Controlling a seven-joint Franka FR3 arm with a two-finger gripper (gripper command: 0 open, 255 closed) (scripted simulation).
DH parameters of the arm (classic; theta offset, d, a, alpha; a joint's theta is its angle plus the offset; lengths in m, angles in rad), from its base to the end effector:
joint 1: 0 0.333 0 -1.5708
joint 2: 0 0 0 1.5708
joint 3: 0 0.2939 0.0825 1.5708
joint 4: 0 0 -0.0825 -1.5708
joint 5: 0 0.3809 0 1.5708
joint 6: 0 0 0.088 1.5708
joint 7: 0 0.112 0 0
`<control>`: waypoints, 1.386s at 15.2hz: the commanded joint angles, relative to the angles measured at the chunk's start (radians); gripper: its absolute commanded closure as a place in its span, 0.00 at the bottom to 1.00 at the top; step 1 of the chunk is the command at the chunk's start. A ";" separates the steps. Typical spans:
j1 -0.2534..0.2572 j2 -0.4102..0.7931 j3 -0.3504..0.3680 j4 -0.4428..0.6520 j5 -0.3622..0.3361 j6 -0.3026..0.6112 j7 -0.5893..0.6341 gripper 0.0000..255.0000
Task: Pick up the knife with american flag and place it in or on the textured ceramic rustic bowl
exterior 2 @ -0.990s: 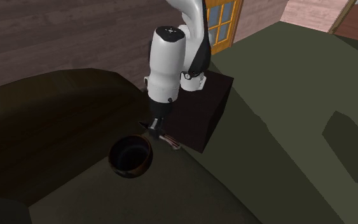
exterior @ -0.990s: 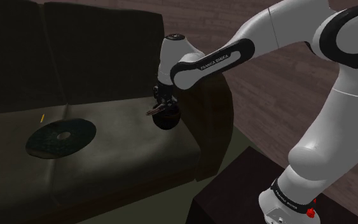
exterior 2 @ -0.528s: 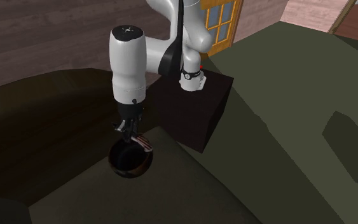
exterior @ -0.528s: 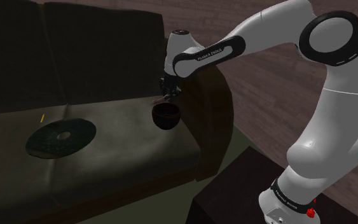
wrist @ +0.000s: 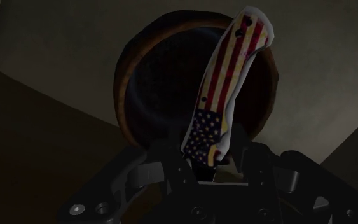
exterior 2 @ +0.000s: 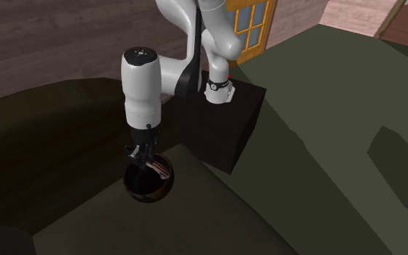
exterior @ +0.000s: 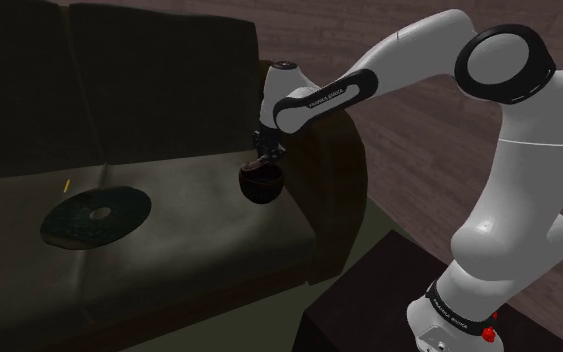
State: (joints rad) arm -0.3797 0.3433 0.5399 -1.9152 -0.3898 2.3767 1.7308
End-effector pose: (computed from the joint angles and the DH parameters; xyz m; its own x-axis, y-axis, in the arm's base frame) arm 0.6203 0.0784 0.3316 0.2044 -0.9725 0.1116 -0.9571 -0.2225 -0.1857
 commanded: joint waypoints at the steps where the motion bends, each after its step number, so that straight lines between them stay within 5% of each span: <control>1: 0.006 0.014 -0.007 -0.008 -0.016 0.021 0.013 1.00; 14: 0.024 0.061 -0.032 -0.025 -0.061 0.076 0.048 1.00; 15: 0.024 0.061 -0.032 -0.025 -0.061 0.076 0.048 0.00; 21: 0.014 0.033 -0.019 -0.029 -0.040 0.056 0.035 0.00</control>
State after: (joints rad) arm -0.3613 0.3917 0.5143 -1.9399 -0.4406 2.4418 1.7712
